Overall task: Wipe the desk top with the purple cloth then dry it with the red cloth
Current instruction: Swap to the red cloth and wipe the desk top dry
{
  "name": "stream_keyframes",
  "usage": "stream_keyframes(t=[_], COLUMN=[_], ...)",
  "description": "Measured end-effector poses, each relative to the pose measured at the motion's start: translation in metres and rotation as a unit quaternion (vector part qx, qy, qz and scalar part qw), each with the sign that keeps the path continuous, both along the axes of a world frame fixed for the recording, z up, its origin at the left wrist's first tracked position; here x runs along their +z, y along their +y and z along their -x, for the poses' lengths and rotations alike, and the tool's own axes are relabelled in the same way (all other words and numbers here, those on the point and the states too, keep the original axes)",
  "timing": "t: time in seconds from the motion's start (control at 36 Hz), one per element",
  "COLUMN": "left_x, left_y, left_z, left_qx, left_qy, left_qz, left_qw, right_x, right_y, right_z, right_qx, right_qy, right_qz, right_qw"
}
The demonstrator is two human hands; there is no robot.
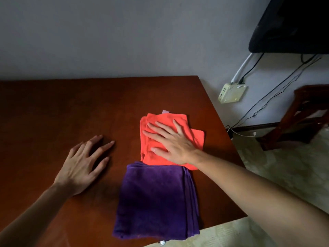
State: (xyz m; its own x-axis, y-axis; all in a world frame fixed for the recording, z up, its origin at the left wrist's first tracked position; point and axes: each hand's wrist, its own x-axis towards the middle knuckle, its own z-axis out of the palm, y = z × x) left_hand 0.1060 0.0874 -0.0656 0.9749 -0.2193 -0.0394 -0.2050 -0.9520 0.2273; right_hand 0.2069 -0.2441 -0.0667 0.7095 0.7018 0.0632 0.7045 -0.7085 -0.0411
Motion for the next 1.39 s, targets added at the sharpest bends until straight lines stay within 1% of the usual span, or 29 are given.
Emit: stream_keyframes(t=[0.17,0.25,0.31,0.47,0.61,0.72,0.78,0.86,0.97,1.06,1.11,1.17,1.28,1.33,1.39], left_x=[-0.002,-0.001,0.0,0.002,-0.001,-0.001,-0.002,-0.003,-0.002,-0.003,-0.003,-0.003,0.002,0.006,0.007], left_y=[0.003,0.003,0.002,0.002,0.005,0.005,0.004,0.003,0.003,0.004,0.003,0.004,0.012,0.022,0.042], left_z=[-0.006,-0.007,-0.007,-0.01,-0.012,-0.014,-0.012,-0.01,-0.009,-0.009,-0.009,-0.008,0.002,0.011,0.021], left_qx=[-0.014,-0.011,-0.012,-0.008,-0.022,-0.022,-0.022,-0.022,-0.026,-0.027,-0.018,0.013,0.125,0.152,0.157], left_qy=[0.002,0.008,0.012,0.021,0.001,-0.012,-0.012,-0.007,-0.011,-0.024,-0.037,-0.059,-0.126,-0.126,-0.112], left_qz=[0.004,-0.001,0.002,0.011,0.01,0.018,0.016,0.026,0.04,0.056,0.082,0.121,0.181,0.188,0.165], left_qw=[1.0,1.0,1.0,1.0,1.0,1.0,1.0,0.999,0.999,0.998,0.996,0.991,0.967,0.962,0.967], right_x=[0.009,0.009,0.011,0.014,0.016,0.011,0.01,0.006,0.001,0.0,0.0,-0.001,-0.003,-0.003,-0.003], right_y=[0.009,0.019,0.028,0.062,0.092,0.101,0.103,0.109,0.123,0.133,0.138,0.143,0.153,0.155,0.156], right_z=[-0.053,-0.087,-0.111,-0.192,-0.245,-0.261,-0.257,-0.243,-0.212,-0.176,-0.147,-0.117,-0.057,-0.03,-0.008], right_qx=[0.141,0.183,0.193,0.174,0.107,0.053,0.026,-0.052,-0.166,-0.217,-0.222,-0.216,-0.181,-0.148,-0.087], right_qy=[0.009,0.007,0.011,0.018,0.044,0.05,0.052,0.042,0.041,0.046,0.045,0.045,0.038,0.033,0.032], right_qz=[0.044,0.057,0.054,0.054,0.046,0.022,0.013,-0.026,-0.046,-0.06,-0.057,-0.057,-0.046,-0.03,-0.006], right_qw=[0.989,0.981,0.98,0.983,0.992,0.997,0.998,0.997,0.984,0.973,0.972,0.974,0.982,0.988,0.996])
